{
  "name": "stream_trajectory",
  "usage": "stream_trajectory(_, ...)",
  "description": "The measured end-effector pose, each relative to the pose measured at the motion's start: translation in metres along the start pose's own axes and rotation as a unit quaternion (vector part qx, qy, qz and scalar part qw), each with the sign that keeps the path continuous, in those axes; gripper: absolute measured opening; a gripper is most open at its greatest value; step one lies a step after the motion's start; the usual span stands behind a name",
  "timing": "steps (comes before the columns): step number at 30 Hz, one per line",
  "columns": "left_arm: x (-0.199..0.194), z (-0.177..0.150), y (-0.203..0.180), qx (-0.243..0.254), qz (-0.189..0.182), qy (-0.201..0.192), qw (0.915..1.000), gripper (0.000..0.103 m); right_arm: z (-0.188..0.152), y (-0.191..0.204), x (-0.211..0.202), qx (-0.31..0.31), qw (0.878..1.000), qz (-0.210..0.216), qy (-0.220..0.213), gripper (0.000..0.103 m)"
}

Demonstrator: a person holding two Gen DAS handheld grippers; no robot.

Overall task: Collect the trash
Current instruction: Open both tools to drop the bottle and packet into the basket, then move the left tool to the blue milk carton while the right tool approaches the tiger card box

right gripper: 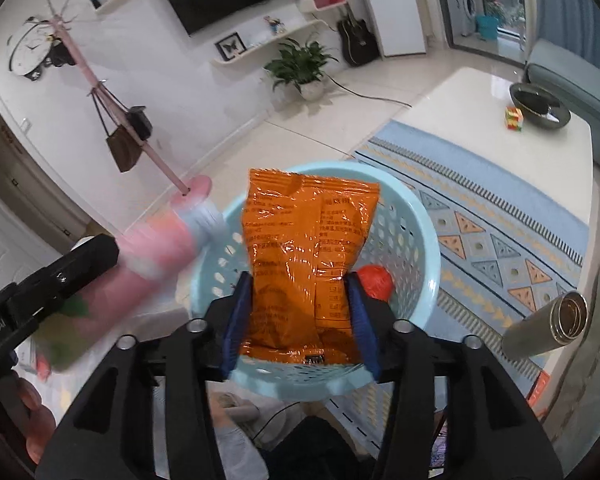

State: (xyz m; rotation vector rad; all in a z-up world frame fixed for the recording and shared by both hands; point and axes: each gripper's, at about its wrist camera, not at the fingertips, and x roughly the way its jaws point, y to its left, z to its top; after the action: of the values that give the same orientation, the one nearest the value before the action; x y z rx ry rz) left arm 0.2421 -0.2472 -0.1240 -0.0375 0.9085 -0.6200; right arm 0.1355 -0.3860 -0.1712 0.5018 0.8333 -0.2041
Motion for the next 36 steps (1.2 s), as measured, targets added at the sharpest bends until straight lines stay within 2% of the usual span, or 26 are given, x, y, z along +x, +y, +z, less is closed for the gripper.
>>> stream_trajectory(2,0.000,0.000,0.005,-0.009,-0.007,0.000,0.9999,0.059,0.001,-0.002,0.005,0.002,1.000,-0.005,0.002,0.057)
stream_trajectory(10,-0.025,-0.004,0.012,-0.004,0.004,-0.014,0.9999,0.061,-0.001,0.001,0.000,0.002,1.000,0.002,-0.001,0.057)
stream_trajectory(16,-0.068,-0.006,0.018,-0.008,0.010,-0.043,0.9990,0.061,-0.006,0.021,-0.036,-0.020,0.999,0.022,-0.029,0.057)
stream_trajectory(20,-0.107,-0.011,0.022,-0.008,0.018,-0.070,0.9973,0.061,-0.015,0.050,-0.071,-0.055,0.996,0.054,-0.052,0.058)
stream_trajectory(22,-0.131,-0.018,0.028,-0.012,0.026,-0.086,0.9958,0.061,-0.022,0.069,-0.093,-0.077,0.992,0.077,-0.066,0.063)
stream_trajectory(26,-0.172,-0.031,0.043,-0.021,0.052,-0.112,0.9921,0.061,-0.040,0.105,-0.125,-0.112,0.984,0.112,-0.084,0.068)
stream_trajectory(28,-0.196,-0.041,0.053,-0.023,0.076,-0.133,0.9880,0.063,-0.052,0.121,-0.137,-0.121,0.981,0.127,-0.086,0.069)
stream_trajectory(30,-0.213,-0.047,0.062,-0.026,0.100,-0.144,0.9842,0.070,-0.064,0.135,-0.145,-0.132,0.977,0.142,-0.085,0.069)
stream_trajectory(33,-0.237,-0.058,0.082,-0.036,0.139,-0.155,0.9773,0.070,-0.087,0.159,-0.153,-0.156,0.972,0.158,-0.077,0.070)
stream_trajectory(36,-0.256,-0.069,0.112,-0.067,0.167,-0.156,0.9712,0.071,-0.110,0.182,-0.153,-0.176,0.966,0.179,-0.061,0.070)
